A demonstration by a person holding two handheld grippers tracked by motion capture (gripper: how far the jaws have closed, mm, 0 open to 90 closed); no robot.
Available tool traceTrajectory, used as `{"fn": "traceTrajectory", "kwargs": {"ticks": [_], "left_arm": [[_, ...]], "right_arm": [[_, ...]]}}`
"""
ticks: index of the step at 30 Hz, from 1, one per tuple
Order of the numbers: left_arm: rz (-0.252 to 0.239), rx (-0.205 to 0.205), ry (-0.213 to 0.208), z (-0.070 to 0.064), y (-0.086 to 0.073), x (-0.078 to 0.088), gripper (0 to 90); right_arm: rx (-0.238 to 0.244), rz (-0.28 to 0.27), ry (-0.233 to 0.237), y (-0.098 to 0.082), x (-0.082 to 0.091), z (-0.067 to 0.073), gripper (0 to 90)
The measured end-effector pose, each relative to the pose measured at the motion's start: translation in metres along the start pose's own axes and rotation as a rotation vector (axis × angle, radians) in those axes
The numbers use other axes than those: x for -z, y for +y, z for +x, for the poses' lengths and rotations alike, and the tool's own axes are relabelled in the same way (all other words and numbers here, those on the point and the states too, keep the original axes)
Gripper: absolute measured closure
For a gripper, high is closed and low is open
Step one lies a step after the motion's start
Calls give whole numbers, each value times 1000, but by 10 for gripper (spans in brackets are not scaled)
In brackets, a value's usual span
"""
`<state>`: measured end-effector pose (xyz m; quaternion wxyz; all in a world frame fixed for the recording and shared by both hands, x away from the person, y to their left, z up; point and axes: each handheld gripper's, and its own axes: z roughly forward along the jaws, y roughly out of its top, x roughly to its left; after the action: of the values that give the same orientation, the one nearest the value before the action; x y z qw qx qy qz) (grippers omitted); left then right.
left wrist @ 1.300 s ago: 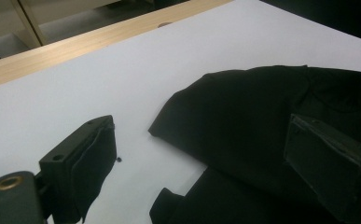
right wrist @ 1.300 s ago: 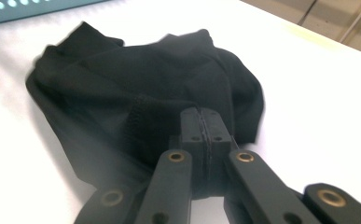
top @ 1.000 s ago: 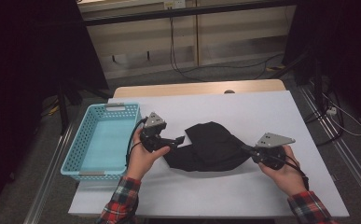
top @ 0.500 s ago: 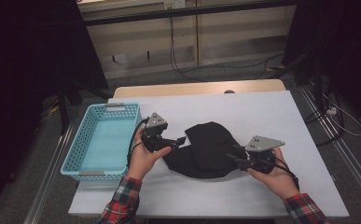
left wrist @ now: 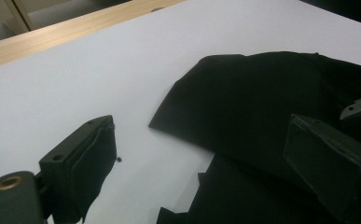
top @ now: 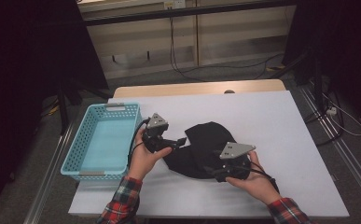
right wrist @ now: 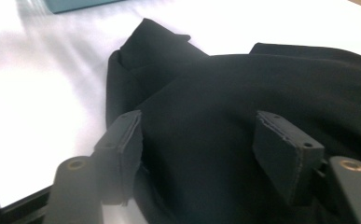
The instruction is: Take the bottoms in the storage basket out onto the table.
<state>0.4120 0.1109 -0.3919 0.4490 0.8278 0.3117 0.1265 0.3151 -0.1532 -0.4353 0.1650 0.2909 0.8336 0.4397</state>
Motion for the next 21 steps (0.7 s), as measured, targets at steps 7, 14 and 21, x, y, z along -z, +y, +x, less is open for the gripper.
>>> {"fn": "traceTrajectory", "kwargs": {"ticks": [7, 14, 21], "left_arm": [[2, 0, -6, -1, 0, -1, 94], [-2, 6, -6, 0, -1, 0, 94], [3, 0, -3, -1, -1, -1, 94]], "right_arm": [[21, 31, -12, -2, -12, 1, 249], [47, 71, -38, -5, -15, 1, 393], [40, 76, -50, -6, -11, -3, 616]]}}
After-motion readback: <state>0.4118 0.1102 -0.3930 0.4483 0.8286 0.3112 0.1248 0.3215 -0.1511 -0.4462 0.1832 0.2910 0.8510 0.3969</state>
